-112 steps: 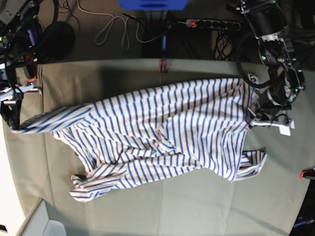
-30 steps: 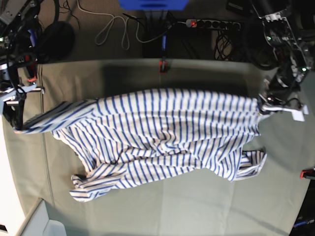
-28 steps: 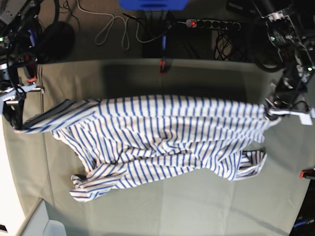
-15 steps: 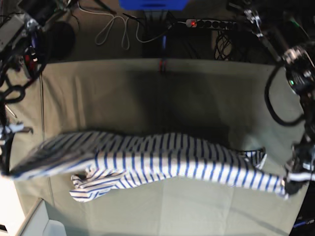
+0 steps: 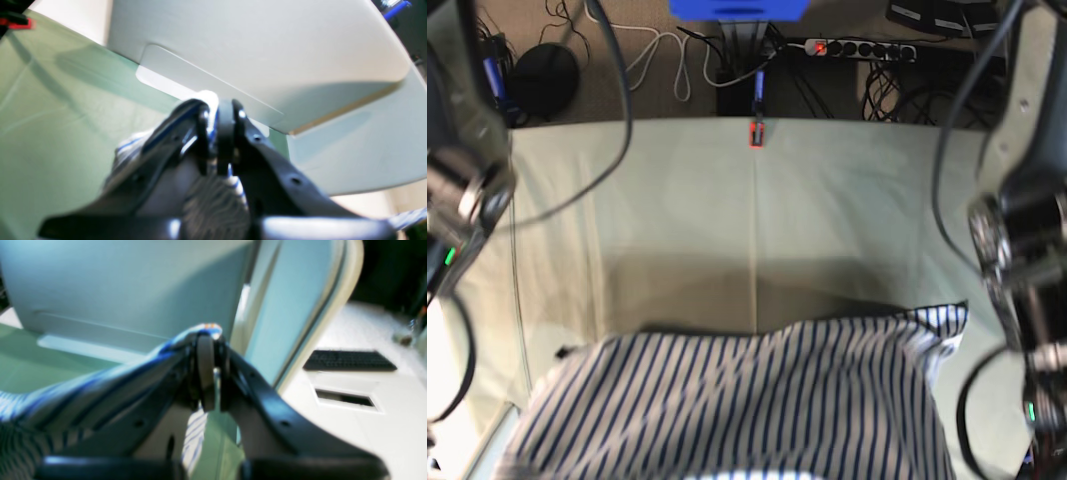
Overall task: Layout the t-shirt on the table in an organized manner, then fold the t-shirt properly
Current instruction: 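Lift the shirt with both grippers and swing it up, then lower the stretched shirt flat onto the table with both grippers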
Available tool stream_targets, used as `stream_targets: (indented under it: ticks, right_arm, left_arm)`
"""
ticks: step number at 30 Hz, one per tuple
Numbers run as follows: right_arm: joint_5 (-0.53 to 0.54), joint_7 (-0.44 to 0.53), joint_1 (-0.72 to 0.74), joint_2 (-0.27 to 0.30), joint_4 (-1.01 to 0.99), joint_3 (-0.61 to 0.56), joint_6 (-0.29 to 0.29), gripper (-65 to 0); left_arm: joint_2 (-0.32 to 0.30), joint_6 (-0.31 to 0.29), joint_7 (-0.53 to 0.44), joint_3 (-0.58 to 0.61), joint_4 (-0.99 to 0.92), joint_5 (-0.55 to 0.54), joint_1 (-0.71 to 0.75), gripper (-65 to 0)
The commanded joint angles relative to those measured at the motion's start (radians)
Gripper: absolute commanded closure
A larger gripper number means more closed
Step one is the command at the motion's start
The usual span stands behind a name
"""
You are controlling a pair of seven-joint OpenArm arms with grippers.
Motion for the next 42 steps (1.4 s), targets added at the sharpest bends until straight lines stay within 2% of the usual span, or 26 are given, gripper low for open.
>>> stream_targets:
  ticks: [1,5,8,13,19,21,23,26,30,39,42]
  right_arm:
    - [0.010,0.055,0.099,0.025,-0.048,0.001,-0.015,0.0]
    - [-0.047,0.175,0.348,0.071,-0.355,-0.039,-0.015,0.0]
    - [-0.081,0.262,0.503,0.097,-0.514,-0.093,-0.015,0.0]
    - [-0.114,0.388,0.503,0.115,-0.715,-0.153,-0.017,0.0]
    - [-0.110,0.396,0.503,0.117,-0.697,-0.150,-0.018,0.0]
    - [-0.107,0.396,0.503,0.134,-0.689,-0.147,-0.018,0.0]
    - [-0.091,0.396,0.503,0.163,-0.663,-0.142,-0.018,0.0]
    - [-0.035,0.359,0.503,0.175,-0.573,-0.108,-0.018,0.0]
    - [0.008,0.296,0.344,0.181,-0.416,-0.073,-0.017,0.0]
    - [0.111,0.276,-0.128,0.131,-0.026,-0.065,-0.017,0.0]
    - [0.114,0.276,-0.278,0.126,0.110,-0.056,-0.017,0.0]
  left_arm:
    - [-0.008,-0.003,-0.036,0.015,-0.048,-0.004,-0.099,-0.1]
    - [0.005,-0.003,-0.161,0.111,-0.264,-0.010,-0.288,-0.1]
    - [0.005,0.000,-0.226,0.156,-0.332,-0.012,-0.364,-0.1]
    - [0.030,0.002,-0.301,0.167,-0.389,-0.004,-0.364,-0.1]
    - [0.025,0.002,-0.303,0.159,-0.350,-0.013,-0.364,-0.1]
    - [0.022,0.002,-0.301,0.158,-0.330,-0.013,-0.364,-0.1]
    - [0.019,0.002,-0.269,0.158,-0.284,-0.013,-0.364,-0.1]
    - [0.001,0.002,-0.220,0.144,-0.183,-0.013,-0.352,-0.2]
    - [0.004,0.002,-0.174,0.085,-0.033,-0.013,-0.180,-0.2]
    - [-0.004,0.002,-0.160,-0.030,0.150,-0.015,0.099,-0.2]
    - [-0.004,0.002,-0.065,-0.090,0.225,-0.048,0.180,-0.2]
